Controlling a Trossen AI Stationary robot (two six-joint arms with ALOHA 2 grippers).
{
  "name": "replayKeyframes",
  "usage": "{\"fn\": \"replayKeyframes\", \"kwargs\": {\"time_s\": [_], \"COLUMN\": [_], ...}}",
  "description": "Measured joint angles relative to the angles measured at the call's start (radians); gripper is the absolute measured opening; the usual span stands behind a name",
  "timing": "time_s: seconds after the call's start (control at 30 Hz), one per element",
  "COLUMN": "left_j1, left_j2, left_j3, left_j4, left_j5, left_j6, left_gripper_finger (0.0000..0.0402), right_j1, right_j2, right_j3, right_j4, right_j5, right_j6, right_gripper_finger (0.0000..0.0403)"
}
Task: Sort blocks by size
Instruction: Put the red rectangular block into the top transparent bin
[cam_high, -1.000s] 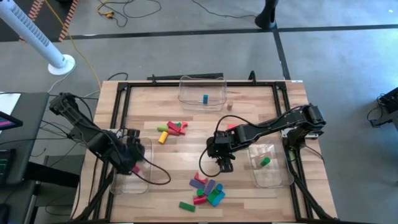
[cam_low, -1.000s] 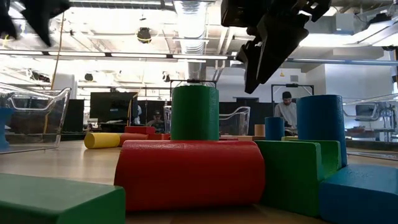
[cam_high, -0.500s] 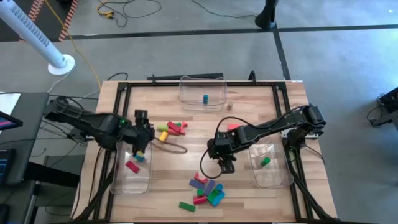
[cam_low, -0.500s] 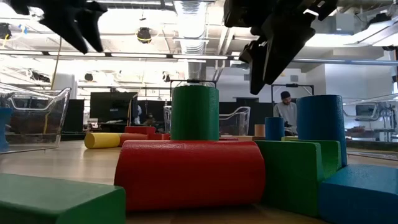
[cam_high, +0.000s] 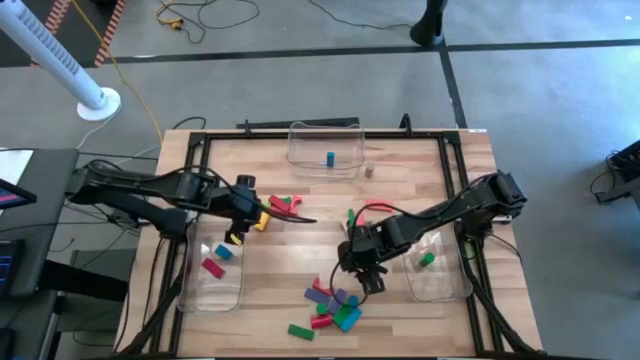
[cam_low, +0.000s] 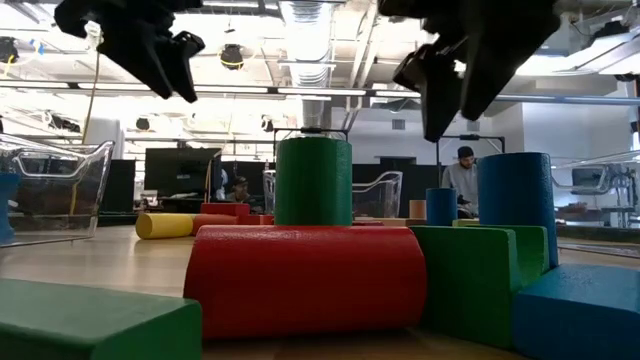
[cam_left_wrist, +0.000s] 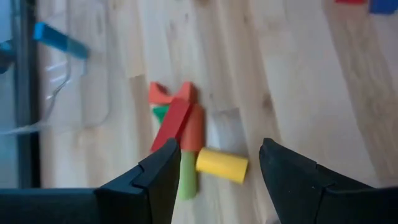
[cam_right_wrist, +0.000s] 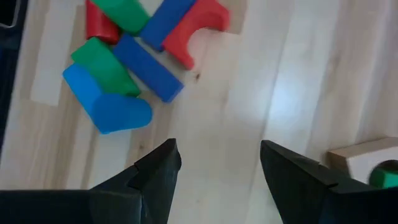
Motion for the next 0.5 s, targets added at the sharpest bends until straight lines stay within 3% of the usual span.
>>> {"fn": "replayKeyframes", "kwargs": {"time_s": [0.17, 0.5], "left_j1": [0.009, 0.069], "left_j2": [0.009, 0.144], "left_j3": [-0.036, -0.076], "left_j4": [0.064, 0.151], "left_j5": [0.071, 0.072], "left_j6": [0.021, 0.189], "left_gripper_finger": [0.0209, 0.0209], "right_j1": [0.03, 0.038], "right_j2": [0.0, 0.0], "right_j3": [0.0, 0.0], "right_j4": [0.003, 0.029], "right_j5": [0.001, 0.02], "right_j6": [0.02, 0.021], "right_gripper_finger": [0.0255, 0.0255]}}
